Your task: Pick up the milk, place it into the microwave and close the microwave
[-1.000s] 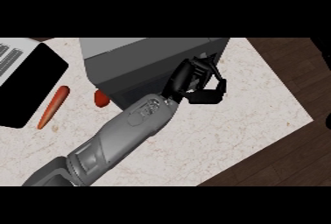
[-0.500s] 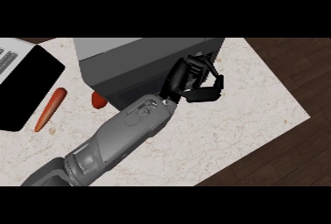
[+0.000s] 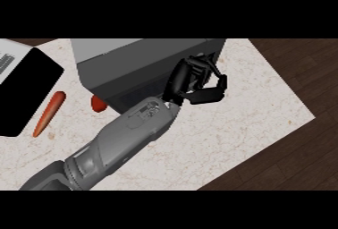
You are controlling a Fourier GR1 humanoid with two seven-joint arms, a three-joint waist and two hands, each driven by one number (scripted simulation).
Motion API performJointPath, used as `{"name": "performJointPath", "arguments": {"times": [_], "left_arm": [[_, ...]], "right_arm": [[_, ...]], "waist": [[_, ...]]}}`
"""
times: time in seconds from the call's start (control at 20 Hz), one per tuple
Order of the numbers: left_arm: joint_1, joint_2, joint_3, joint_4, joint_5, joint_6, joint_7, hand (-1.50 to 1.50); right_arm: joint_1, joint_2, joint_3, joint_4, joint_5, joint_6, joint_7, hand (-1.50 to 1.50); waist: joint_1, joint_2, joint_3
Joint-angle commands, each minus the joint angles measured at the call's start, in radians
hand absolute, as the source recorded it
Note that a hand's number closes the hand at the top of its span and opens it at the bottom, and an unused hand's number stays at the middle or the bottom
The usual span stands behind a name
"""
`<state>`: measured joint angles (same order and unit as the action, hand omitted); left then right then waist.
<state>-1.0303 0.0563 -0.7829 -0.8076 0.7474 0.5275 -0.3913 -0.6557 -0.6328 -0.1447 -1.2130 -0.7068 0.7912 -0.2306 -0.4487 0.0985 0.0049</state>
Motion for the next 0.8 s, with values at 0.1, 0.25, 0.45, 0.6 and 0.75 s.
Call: {"name": "performJointPath", "arguments": {"times": [0.1, 0.25, 0.45, 0.6, 0.75], "left_arm": [[-0.086, -0.053, -0.037, 0.046, -0.007, -0.008, 0.008, 1.5], [-0.092, -0.053, -0.038, 0.044, 0.003, 0.006, 0.006, 1.5], [-0.093, -0.053, -0.035, 0.047, 0.015, 0.024, 0.001, 1.5], [-0.043, -0.055, 0.064, 0.107, 0.077, 0.17, 0.01, 1.5], [-0.042, -0.056, 0.069, 0.147, 0.085, 0.176, 0.009, 1.5]], "right_arm": [[-0.025, -0.012, -0.007, 0.021, -0.027, 0.022, 0.009, -1.5], [-0.034, -0.015, -0.008, 0.029, -0.034, 0.021, 0.016, -1.5], [-0.041, -0.017, -0.01, 0.037, -0.054, 0.033, 0.022, -1.5], [-0.035, -0.03, -0.018, 0.048, -0.057, 0.025, 0.03, -1.5], [-0.041, -0.053, -0.045, 0.058, -0.076, 0.024, 0.03, -1.5]], "waist": [[-0.024, 0.015, 0.004], [-0.023, 0.014, 0.004], [-0.031, 0.015, 0.004], [0.031, 0.009, 0.001], [0.05, 0.009, 0.001]]}}
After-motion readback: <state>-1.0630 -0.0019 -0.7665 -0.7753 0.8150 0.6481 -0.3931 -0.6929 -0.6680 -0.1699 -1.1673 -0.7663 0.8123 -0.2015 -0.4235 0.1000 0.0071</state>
